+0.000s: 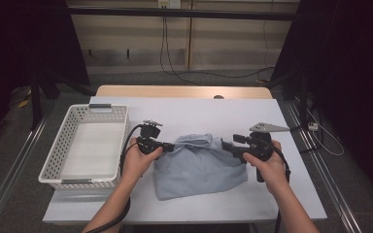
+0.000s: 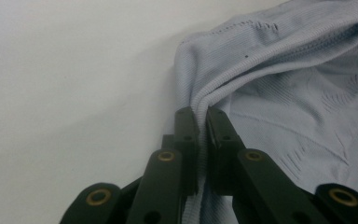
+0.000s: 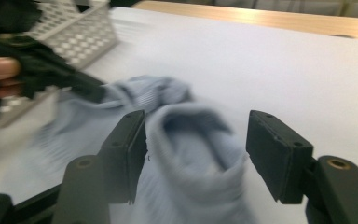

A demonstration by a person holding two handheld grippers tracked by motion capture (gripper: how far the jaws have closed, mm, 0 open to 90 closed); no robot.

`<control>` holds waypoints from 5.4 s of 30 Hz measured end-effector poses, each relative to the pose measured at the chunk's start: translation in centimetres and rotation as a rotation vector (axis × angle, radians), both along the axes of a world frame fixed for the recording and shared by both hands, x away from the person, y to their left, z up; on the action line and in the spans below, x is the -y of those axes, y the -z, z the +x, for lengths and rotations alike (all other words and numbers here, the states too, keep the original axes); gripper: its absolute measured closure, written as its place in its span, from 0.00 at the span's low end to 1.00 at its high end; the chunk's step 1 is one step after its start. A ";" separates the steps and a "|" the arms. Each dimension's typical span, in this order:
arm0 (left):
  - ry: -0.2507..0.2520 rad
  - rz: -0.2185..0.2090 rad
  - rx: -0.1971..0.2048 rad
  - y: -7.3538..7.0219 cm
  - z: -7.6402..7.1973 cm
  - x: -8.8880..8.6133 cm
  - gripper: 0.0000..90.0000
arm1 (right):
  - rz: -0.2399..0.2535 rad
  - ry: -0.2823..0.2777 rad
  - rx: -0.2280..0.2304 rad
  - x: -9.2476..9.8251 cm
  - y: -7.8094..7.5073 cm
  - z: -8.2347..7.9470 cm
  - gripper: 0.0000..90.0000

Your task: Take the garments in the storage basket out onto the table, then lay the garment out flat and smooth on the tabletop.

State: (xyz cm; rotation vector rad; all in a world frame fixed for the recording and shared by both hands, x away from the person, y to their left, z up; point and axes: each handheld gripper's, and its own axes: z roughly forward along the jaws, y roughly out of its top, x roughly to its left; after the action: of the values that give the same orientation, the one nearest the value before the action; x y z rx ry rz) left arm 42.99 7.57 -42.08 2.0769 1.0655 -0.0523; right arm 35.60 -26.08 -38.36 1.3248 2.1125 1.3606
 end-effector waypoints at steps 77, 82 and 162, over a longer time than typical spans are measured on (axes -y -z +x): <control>0.041 -0.034 0.110 -2.1 0.7 2.0 0.92 | -0.057 -0.276 -0.092 -4.9 5.3 -4.2 0.97; 0.037 -0.080 0.074 -1.5 0.2 0.8 0.93 | -0.076 -0.273 -0.109 -4.5 6.0 -4.5 0.97; 0.111 -0.180 0.074 -0.5 0.1 3.3 0.30 | -0.083 -0.360 -0.127 -5.9 6.8 -3.4 0.93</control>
State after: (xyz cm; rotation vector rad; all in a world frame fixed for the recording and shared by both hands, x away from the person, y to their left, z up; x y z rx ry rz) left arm 43.11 4.26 -41.56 1.9578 0.8674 -0.1211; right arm 32.24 -20.14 -45.14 1.0588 2.5593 1.3278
